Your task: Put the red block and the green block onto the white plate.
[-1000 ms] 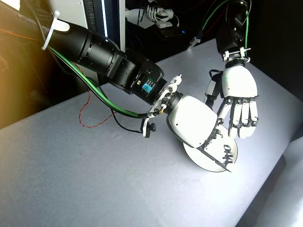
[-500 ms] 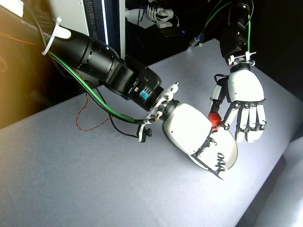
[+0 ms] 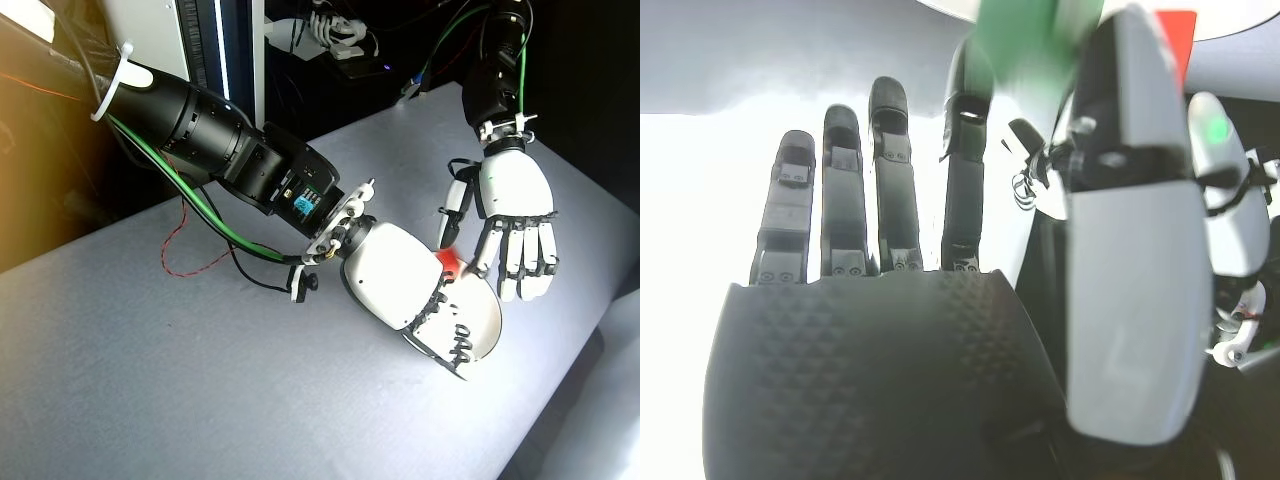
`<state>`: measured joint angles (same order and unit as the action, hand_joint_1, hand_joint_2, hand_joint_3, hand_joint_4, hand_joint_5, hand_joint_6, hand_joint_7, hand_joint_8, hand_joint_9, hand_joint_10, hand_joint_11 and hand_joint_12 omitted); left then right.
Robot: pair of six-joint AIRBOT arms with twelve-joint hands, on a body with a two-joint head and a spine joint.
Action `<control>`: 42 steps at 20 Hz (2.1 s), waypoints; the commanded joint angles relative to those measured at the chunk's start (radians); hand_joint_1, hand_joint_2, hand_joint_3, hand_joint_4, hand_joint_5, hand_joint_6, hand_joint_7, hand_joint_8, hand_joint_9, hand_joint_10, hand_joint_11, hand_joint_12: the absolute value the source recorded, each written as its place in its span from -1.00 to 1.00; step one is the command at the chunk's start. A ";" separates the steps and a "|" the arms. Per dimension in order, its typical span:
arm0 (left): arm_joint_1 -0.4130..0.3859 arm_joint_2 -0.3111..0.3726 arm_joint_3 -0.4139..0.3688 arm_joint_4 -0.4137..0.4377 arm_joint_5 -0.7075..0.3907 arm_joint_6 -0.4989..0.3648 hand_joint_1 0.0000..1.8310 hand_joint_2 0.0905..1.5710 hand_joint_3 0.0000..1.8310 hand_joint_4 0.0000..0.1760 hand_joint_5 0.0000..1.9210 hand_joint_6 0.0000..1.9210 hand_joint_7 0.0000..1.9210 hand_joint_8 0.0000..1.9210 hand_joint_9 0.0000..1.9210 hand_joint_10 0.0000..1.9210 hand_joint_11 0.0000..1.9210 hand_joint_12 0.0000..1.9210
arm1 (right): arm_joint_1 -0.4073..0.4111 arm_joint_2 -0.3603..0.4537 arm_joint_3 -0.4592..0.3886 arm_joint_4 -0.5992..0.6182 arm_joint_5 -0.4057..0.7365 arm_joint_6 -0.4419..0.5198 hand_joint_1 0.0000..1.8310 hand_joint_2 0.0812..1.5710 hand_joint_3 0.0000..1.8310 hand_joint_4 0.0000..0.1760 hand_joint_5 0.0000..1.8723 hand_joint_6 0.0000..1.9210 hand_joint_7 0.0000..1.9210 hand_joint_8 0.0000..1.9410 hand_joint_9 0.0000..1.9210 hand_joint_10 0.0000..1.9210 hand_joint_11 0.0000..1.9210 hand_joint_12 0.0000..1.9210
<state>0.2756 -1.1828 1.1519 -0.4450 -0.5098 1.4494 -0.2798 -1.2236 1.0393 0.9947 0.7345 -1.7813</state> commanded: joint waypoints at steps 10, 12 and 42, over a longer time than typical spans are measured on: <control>0.096 0.144 -0.159 0.260 -0.122 -0.207 -1.00 0.49 -1.00 -1.00 -0.88 -1.00 -0.91 -0.99 -0.95 -1.00 -1.00 -0.79 | 0.056 0.074 -0.002 -0.109 -0.055 0.030 -0.98 0.35 -0.99 -1.00 -1.00 -1.00 -1.00 -1.00 -1.00 -1.00 -1.00 -1.00; 0.139 0.225 -0.235 0.434 -0.128 -0.355 -1.00 0.49 -1.00 -1.00 -0.88 -1.00 -0.91 -0.99 -0.94 -1.00 -1.00 -0.79 | 0.076 0.149 -0.002 -0.332 -0.136 0.250 -0.99 0.35 -0.99 -1.00 -1.00 -1.00 -1.00 -1.00 -1.00 -1.00 -1.00 -1.00; 0.118 0.438 -0.442 1.082 -0.234 -0.854 -1.00 0.52 -1.00 -1.00 -0.90 -0.99 -0.95 -0.99 -0.97 -0.99 -0.96 -0.96 | 0.034 0.422 -0.025 -1.901 0.433 1.321 -1.00 0.36 -1.00 -1.00 -1.00 -1.00 -1.00 -1.00 -1.00 -1.00 -1.00 -1.00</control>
